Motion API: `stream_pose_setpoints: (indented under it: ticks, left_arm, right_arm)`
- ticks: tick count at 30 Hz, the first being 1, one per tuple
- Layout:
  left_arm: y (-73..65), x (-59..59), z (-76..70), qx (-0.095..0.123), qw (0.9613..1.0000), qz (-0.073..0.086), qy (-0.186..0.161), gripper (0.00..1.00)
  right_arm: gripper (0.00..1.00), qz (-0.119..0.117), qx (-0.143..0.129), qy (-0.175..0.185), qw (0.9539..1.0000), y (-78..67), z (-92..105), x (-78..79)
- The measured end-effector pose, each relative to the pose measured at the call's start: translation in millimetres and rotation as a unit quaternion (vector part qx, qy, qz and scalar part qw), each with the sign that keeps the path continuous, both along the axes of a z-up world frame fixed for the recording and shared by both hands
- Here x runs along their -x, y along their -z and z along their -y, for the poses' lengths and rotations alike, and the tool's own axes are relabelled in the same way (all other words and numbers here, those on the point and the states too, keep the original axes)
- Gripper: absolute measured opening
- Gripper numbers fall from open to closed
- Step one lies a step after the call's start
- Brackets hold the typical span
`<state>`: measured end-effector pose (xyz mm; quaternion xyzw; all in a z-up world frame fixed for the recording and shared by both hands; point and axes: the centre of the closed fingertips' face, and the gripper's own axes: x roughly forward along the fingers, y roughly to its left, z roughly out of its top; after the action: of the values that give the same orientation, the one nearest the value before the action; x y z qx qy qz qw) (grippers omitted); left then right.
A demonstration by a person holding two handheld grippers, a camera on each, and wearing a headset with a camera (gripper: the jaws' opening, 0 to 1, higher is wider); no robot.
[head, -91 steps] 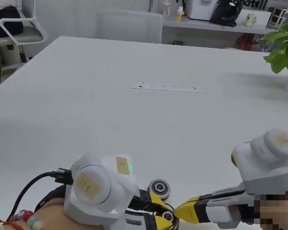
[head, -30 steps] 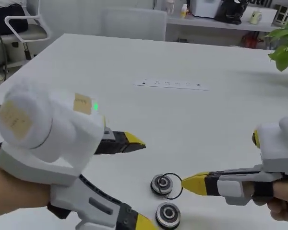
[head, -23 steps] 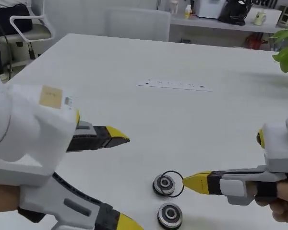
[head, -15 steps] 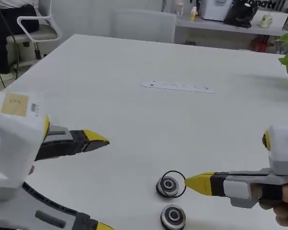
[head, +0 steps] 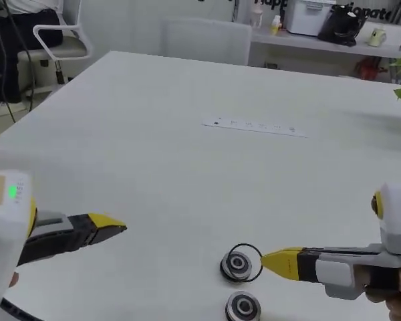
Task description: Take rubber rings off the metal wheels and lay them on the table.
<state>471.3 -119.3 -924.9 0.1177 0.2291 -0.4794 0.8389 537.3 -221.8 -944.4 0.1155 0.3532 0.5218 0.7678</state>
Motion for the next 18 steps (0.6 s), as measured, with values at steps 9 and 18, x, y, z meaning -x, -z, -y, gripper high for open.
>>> stream_pose_setpoints:
  ticks: [9, 18]
  left_arm:
    - [-1.5, -4.2, -3.6, 0.014, 0.9997, -0.002, -0.02, 0.92]
    - [2.0, -3.3, -4.1, 0.006, 0.9998, -0.002, -0.018, 0.91]
  right_arm:
    - [0.0, 0.002, -0.004, -0.002, 1.0, -3.0, -3.8, 0.5]
    - [0.0, 0.006, -0.012, -0.014, 0.9998, -8.9, -23.2, 4.9]
